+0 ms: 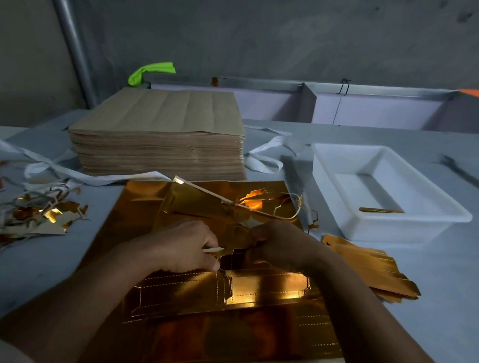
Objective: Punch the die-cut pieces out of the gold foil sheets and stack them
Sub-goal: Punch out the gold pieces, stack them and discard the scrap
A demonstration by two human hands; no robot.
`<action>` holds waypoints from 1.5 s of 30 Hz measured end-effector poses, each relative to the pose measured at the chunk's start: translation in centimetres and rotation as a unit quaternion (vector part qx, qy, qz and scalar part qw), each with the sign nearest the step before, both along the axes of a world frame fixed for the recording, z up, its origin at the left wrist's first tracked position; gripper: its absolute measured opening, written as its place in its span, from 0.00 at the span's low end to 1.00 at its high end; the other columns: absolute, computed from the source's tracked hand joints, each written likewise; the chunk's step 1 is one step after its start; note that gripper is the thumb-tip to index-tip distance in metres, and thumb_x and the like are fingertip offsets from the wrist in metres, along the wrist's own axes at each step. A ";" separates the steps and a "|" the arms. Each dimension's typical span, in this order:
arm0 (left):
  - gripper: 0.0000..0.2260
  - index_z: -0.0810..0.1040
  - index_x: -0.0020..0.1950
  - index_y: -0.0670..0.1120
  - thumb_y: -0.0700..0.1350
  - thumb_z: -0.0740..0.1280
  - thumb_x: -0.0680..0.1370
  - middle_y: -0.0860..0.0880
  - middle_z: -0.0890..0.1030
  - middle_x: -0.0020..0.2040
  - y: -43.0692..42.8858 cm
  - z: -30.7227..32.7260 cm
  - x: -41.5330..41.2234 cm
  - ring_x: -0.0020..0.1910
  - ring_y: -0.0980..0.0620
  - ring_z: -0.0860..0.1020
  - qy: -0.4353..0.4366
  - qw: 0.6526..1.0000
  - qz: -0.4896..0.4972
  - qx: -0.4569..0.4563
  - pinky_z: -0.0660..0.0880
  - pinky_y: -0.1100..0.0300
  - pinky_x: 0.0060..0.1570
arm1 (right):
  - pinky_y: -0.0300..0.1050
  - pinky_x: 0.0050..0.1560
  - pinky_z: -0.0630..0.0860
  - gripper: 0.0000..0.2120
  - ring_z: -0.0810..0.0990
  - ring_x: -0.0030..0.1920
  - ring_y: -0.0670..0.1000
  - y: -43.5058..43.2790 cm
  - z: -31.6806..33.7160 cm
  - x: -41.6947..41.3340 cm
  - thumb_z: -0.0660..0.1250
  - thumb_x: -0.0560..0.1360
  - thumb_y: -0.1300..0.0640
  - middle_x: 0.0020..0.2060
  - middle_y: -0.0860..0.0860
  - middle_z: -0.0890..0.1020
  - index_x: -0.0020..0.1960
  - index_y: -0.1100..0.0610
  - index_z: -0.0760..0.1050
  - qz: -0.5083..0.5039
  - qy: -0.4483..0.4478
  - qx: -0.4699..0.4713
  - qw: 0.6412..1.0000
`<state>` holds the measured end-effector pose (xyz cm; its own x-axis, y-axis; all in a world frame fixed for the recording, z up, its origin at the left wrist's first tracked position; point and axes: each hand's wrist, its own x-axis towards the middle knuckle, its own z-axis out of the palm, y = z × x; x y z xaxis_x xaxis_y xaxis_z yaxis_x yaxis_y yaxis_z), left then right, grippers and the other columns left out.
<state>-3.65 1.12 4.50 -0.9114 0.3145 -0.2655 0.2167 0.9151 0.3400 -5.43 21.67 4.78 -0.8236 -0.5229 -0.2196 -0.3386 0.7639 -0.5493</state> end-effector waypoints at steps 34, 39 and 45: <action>0.14 0.71 0.56 0.61 0.57 0.71 0.73 0.61 0.64 0.64 2.5 -1.3 1.6 0.61 0.63 0.59 0.285 0.958 -0.025 0.006 0.57 0.63 0.62 | 0.41 0.39 0.73 0.07 0.75 0.37 0.47 2.8 -0.9 -0.3 0.65 0.80 0.57 0.38 0.50 0.78 0.43 0.52 0.76 -0.258 -0.063 -0.279 0.923; 0.09 0.76 0.53 0.56 0.48 0.71 0.75 0.57 0.75 0.61 2.4 -1.9 1.5 0.66 0.59 0.68 0.340 0.940 -0.030 -0.007 0.51 0.60 0.71 | 0.41 0.39 0.69 0.07 0.76 0.41 0.48 2.9 -0.8 -0.1 0.65 0.80 0.56 0.40 0.50 0.78 0.43 0.52 0.76 -0.270 -0.079 -0.270 0.921; 0.11 0.80 0.42 0.49 0.39 0.80 0.66 0.50 0.83 0.48 2.8 -1.5 1.6 0.58 0.48 0.80 0.391 0.920 -0.034 0.008 0.69 0.44 0.66 | 0.42 0.38 0.69 0.06 0.76 0.42 0.49 2.8 -0.9 -0.1 0.65 0.80 0.58 0.41 0.52 0.79 0.44 0.55 0.77 -0.302 -0.113 -0.313 0.893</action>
